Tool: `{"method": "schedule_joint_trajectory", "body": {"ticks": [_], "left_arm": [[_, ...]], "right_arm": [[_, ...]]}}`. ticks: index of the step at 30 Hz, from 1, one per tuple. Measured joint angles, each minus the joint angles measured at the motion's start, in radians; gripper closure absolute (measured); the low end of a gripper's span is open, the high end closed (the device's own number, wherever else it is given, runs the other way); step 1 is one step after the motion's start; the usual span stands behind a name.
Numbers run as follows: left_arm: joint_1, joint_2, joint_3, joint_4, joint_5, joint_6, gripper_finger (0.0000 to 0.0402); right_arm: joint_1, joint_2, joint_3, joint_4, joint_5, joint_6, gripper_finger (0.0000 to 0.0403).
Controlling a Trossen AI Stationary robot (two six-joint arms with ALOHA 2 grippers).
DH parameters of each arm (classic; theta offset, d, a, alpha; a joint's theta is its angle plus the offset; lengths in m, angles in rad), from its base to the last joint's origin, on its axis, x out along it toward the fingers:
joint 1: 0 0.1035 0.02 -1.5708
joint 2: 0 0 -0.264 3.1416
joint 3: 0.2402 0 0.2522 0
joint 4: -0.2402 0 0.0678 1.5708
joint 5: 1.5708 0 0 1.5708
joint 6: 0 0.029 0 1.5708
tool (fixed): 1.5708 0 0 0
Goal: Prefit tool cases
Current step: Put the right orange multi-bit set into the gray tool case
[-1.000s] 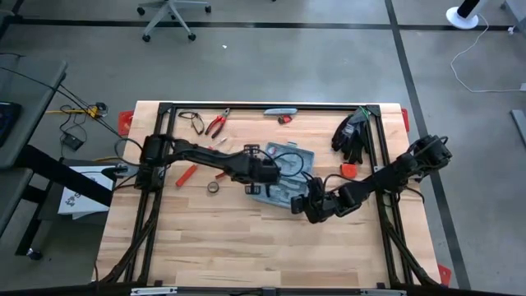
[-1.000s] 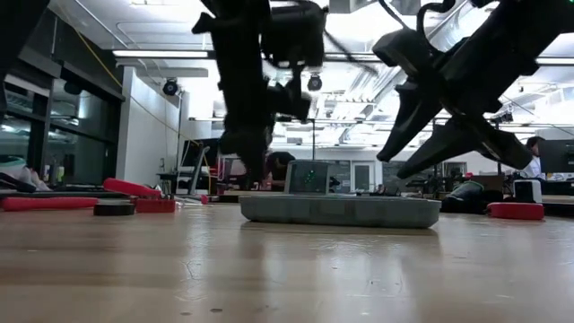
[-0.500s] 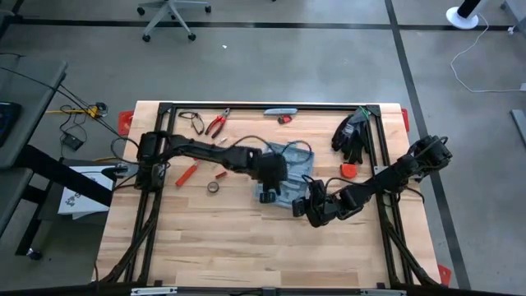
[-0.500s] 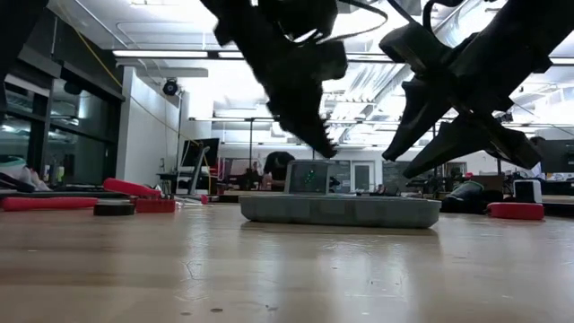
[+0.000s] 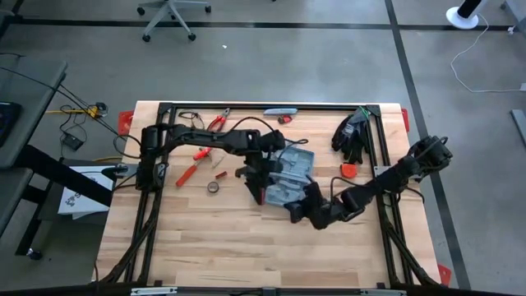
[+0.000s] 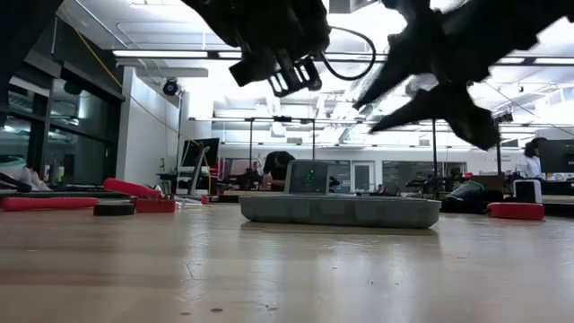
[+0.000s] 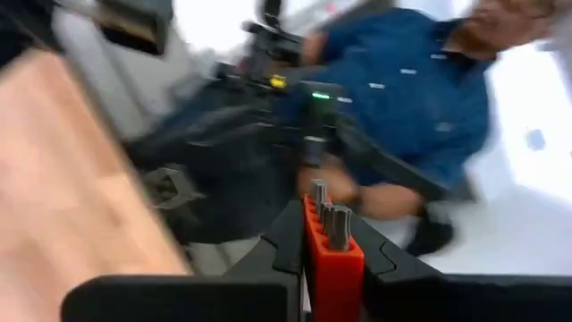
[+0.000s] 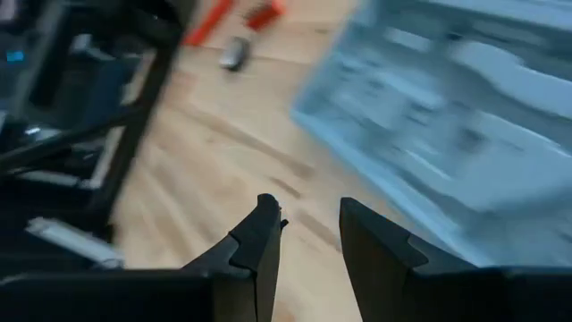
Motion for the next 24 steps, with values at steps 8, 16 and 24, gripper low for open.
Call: {"method": "schedule_joint_trajectory", "body": {"ticks": [8,16,24], "left_arm": [[-0.003,0.031,0.0,-0.043,-0.836,0.069,0.0381],[-0.056,0.029,0.0,-0.084,-1.465,0.168,0.0381],[-0.291,0.057,0.002,0.084,-1.979,0.397,0.0381]], "right_arm": [[-0.05,-0.001,0.0,-0.093,-0.081,0.097,0.0293],[0.009,-0.088,0.0,-0.383,-0.063,0.235,0.0293],[0.032,-0.123,0.0,-0.607,-0.02,0.379,0.0293]]}}
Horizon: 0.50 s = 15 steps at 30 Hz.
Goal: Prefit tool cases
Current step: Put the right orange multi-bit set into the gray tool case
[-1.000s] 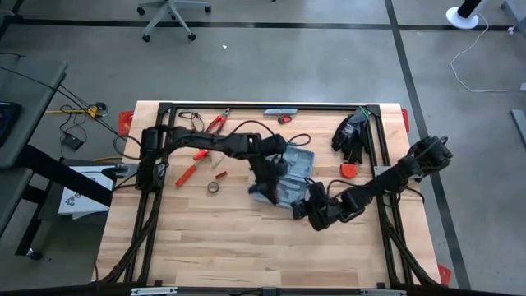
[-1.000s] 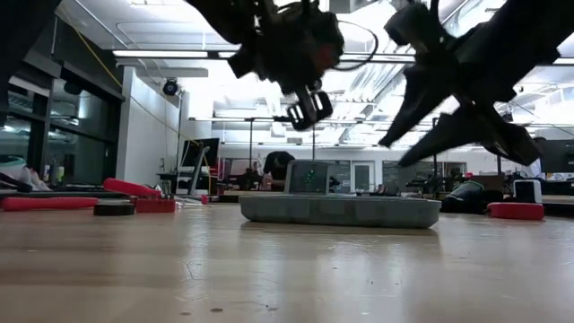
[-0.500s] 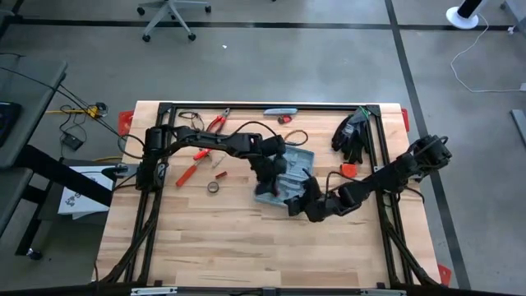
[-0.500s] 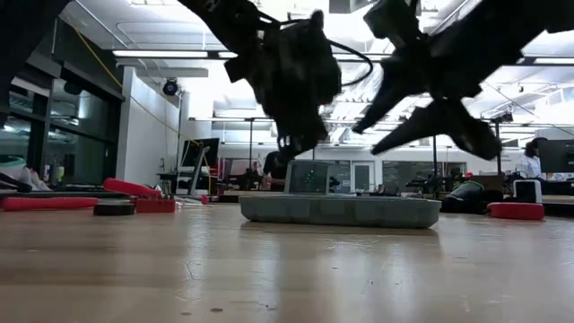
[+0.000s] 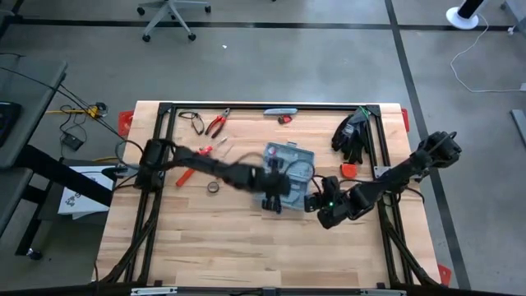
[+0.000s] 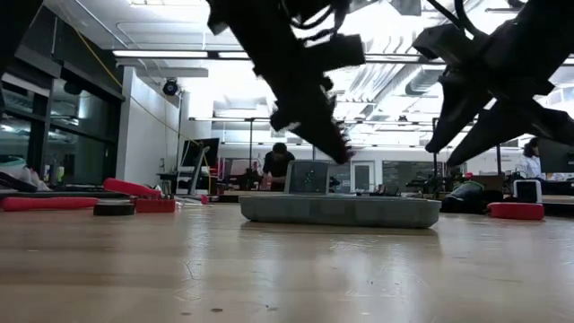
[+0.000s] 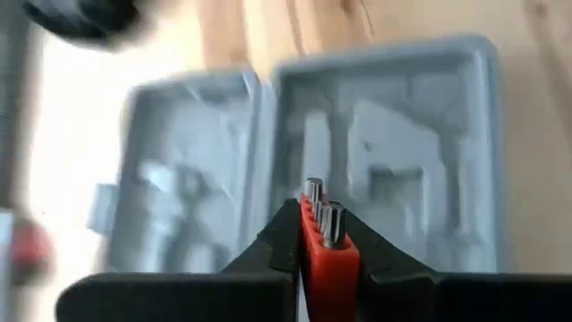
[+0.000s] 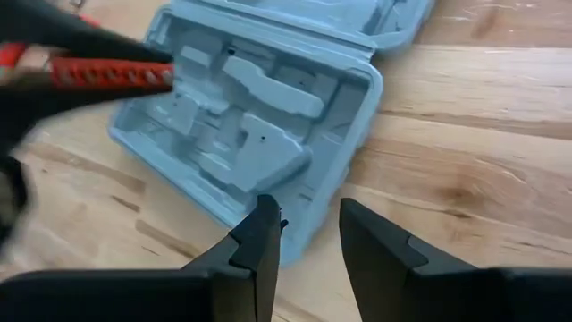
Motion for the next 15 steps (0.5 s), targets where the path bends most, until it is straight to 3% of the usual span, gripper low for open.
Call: {"method": "schedule_joint_trajectory", "body": {"ticks": [2,10,15], "left_arm": [[-0.034,0.043,-0.001,0.018,-0.078,0.036,0.0381],[-0.078,0.135,0.001,-0.042,-0.119,-0.009,0.0378],[-0.073,0.135,0.002,-0.034,-0.151,-0.038,0.0313]], "right_arm": [[0.0,0.0,0.0,0.004,0.002,0.0,0.0293],[0.001,0.0,0.0,0.015,0.006,-0.001,0.0293],[0.004,0.0,0.0,0.015,0.018,0.0,0.0293]]}}
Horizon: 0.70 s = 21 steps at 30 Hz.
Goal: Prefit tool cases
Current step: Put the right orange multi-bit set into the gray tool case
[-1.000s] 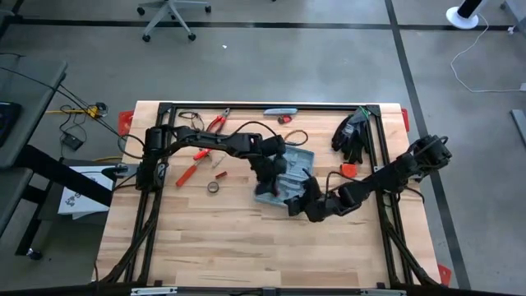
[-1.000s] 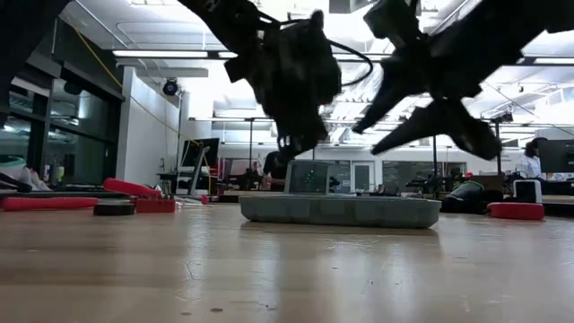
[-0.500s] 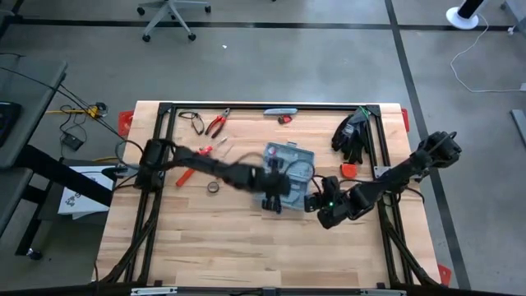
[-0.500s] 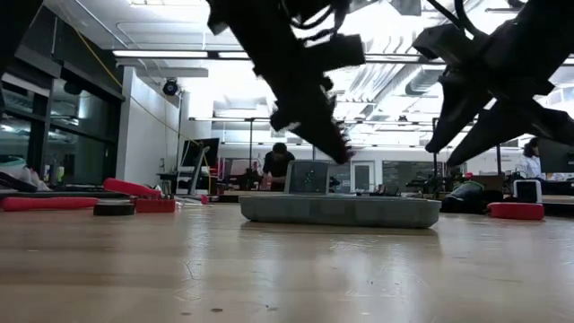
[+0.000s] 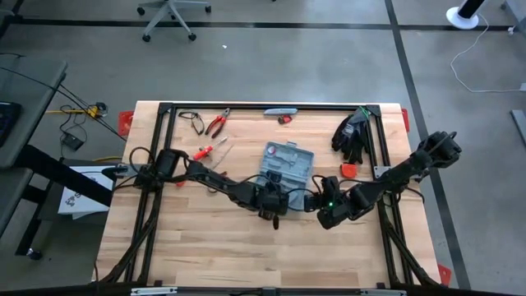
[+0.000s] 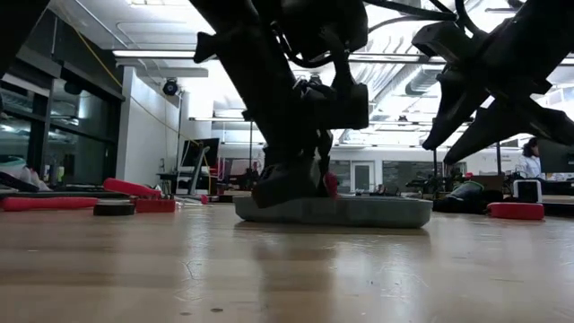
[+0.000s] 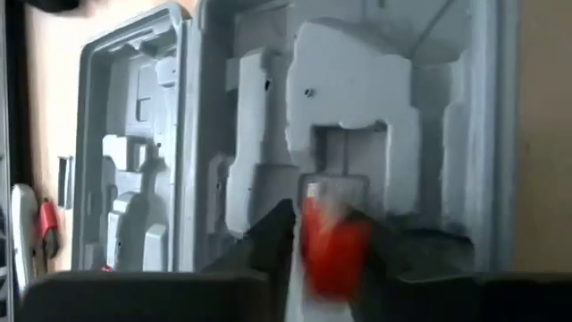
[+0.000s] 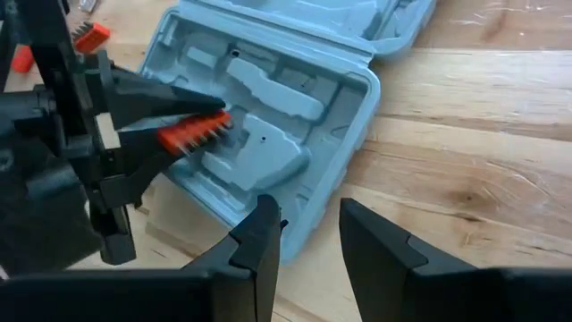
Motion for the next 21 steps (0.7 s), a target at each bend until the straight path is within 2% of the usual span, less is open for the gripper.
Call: {"method": "schedule_joint_trajectory", "body": {"ticks": [4,10,14,21], "left_arm": [[0.009,0.0,0.023,-0.019,0.055,-0.006,0.0268],[0.013,0.001,0.07,-0.061,0.194,-0.05,0.0224],[0.015,0.001,0.102,-0.115,0.272,-0.055,0.0206],[0.05,-0.034,0.117,-0.237,0.295,-0.055,0.0198]], "right_arm": [[0.0,0.0,0.0,-0.001,0.0,-0.001,0.0293],[0.0,0.0,0.0,-0.006,-0.001,0.0,0.0293],[0.0,0.0,0.0,-0.009,-0.001,0.0,0.0293],[0.0,0.0,0.0,-0.014,-0.005,-0.011,0.0293]]}}
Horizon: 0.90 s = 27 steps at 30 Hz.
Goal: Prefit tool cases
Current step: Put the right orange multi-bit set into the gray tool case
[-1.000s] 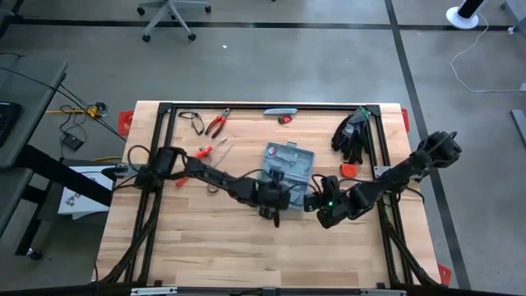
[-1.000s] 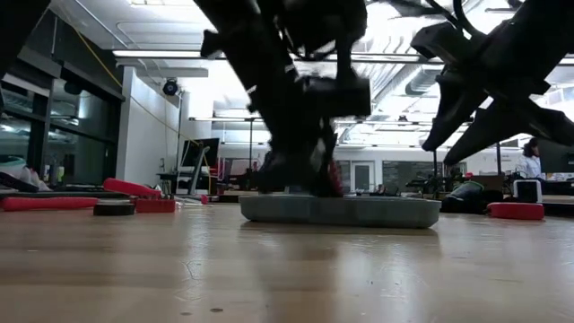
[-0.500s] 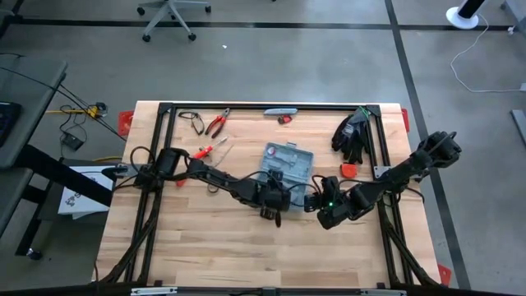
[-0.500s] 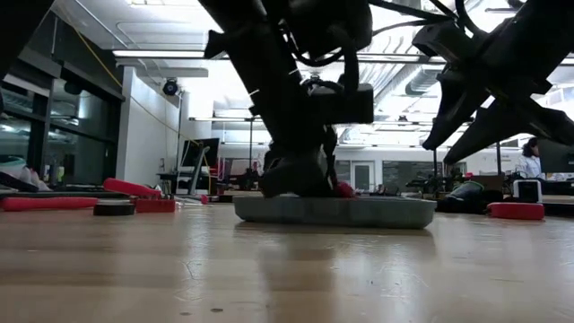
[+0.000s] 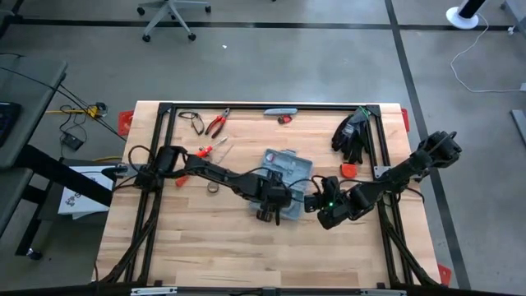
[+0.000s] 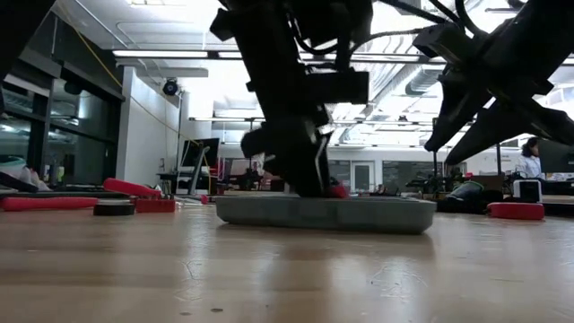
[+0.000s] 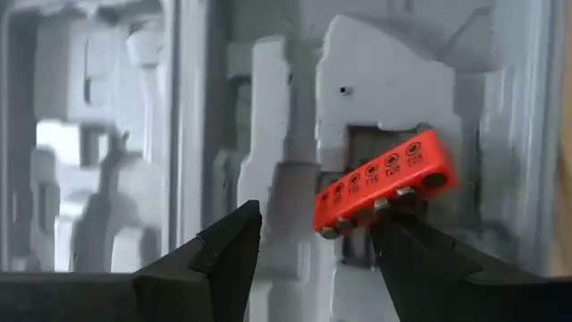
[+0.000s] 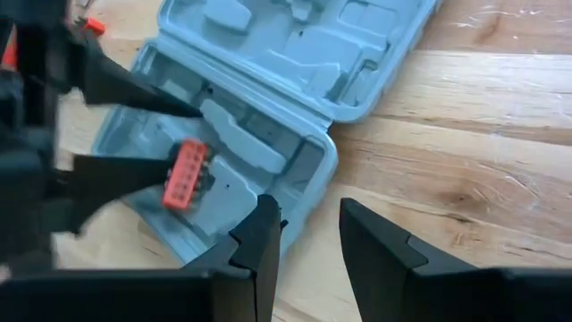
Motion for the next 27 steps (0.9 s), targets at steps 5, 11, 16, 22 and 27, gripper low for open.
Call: {"method": "schedule_joint_trajectory", "body": {"ticks": [5,11,16,22,27], "left_arm": [[0.044,-0.07,0.0,-0.02,0.15,-0.002,0.0197],[0.083,-0.119,0.0,-0.094,0.243,-0.025,0.0197],[0.116,-0.16,-0.033,-0.12,0.318,-0.028,0.0216],[0.176,-0.192,-0.126,-0.065,0.506,-0.027,0.0263],[0.2,-0.187,-0.192,0.047,0.585,-0.101,0.0337]], "right_arm": [[0.0,0.0,0.0,-0.002,-0.006,-0.014,0.0293],[0.0,0.0,0.0,0.035,-0.031,-0.03,0.0293],[-0.003,0.031,0.001,0.331,-0.052,-0.171,0.03],[-0.062,0.173,0.002,0.578,-0.101,-0.229,0.035],[-0.1,0.208,0.002,0.578,-0.081,-0.173,0.039]]}}
